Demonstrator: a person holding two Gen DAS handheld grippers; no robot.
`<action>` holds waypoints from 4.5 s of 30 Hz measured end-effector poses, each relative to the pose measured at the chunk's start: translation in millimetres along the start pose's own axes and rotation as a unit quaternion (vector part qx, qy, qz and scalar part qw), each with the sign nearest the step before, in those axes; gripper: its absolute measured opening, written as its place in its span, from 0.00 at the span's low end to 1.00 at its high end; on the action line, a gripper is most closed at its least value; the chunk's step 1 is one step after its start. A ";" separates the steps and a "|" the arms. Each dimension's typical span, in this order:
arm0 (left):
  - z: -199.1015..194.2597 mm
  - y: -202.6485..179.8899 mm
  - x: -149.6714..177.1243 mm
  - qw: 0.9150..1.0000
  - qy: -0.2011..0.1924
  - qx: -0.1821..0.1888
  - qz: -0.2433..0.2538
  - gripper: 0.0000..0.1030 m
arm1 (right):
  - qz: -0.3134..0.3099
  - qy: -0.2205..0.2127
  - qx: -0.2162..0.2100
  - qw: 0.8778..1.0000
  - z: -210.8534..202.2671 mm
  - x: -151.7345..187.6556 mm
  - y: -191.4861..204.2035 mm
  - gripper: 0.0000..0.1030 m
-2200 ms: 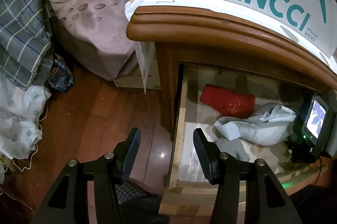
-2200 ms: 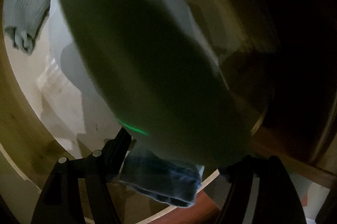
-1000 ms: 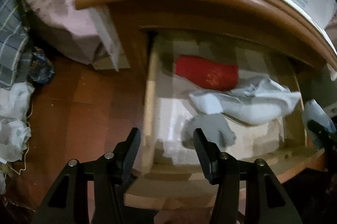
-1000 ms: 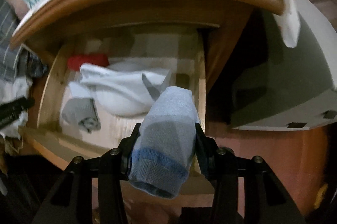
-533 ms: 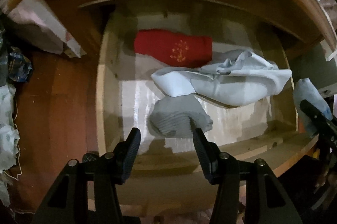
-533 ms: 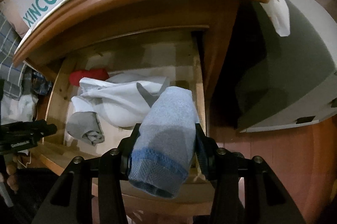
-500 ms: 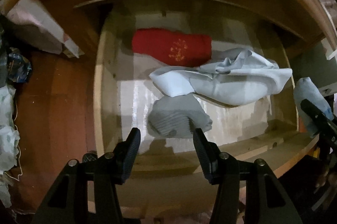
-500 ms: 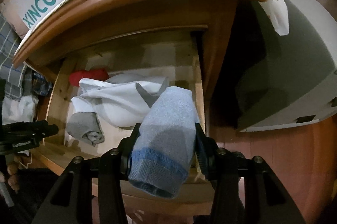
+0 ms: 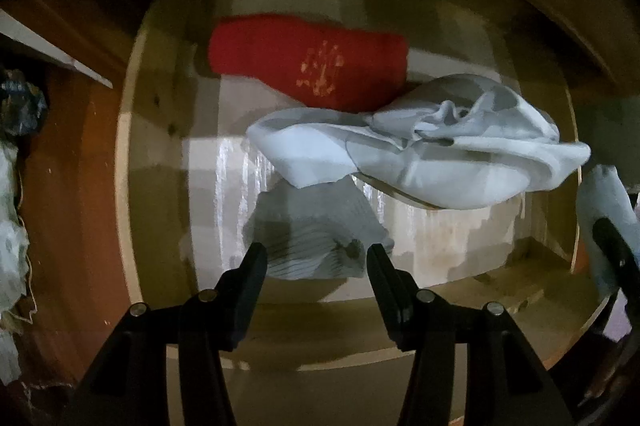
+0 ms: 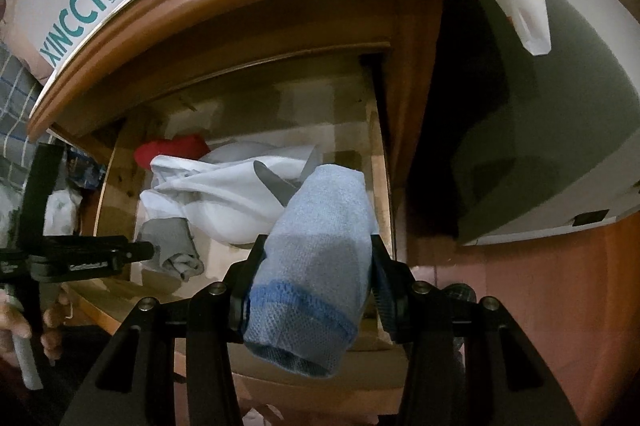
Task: Take underwear out of drawer
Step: 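Reach the left tool toward the grey knit underwear while the right tool holds the light blue underwear, then grasp the grey knit underwear with the left tool and lift it, then carry the grey knit underwear into the white box and open the left tool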
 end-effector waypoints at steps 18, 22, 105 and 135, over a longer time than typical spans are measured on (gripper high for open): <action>28.8 17.2 -18.3 0.997 0.071 -0.013 -0.014 0.65 | 0.001 0.017 -0.013 1.000 3.4 5.1 3.6 0.43; 32.4 16.5 -19.9 0.996 0.084 -0.020 -0.005 0.65 | 0.000 0.023 -0.010 1.000 5.6 6.8 3.6 0.43; -375.4 -15.4 -34.9 0.934 -0.324 -0.113 0.095 0.17 | -0.071 0.024 0.013 0.997 19.9 23.5 20.0 0.44; -320.9 5.2 -208.2 0.944 -0.259 -0.177 0.106 0.17 | -0.058 0.040 -0.005 0.998 21.1 26.7 20.2 0.44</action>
Point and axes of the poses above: each gripper's, at about its wrist camera, not at the fingertips, and z roughly the way its jaws point, y to its left, x to its underside, the point moved 9 cm from there along z, roughly the way its jaws point, and after that the axes turned 15 degrees about z, right-handed, at the moved point
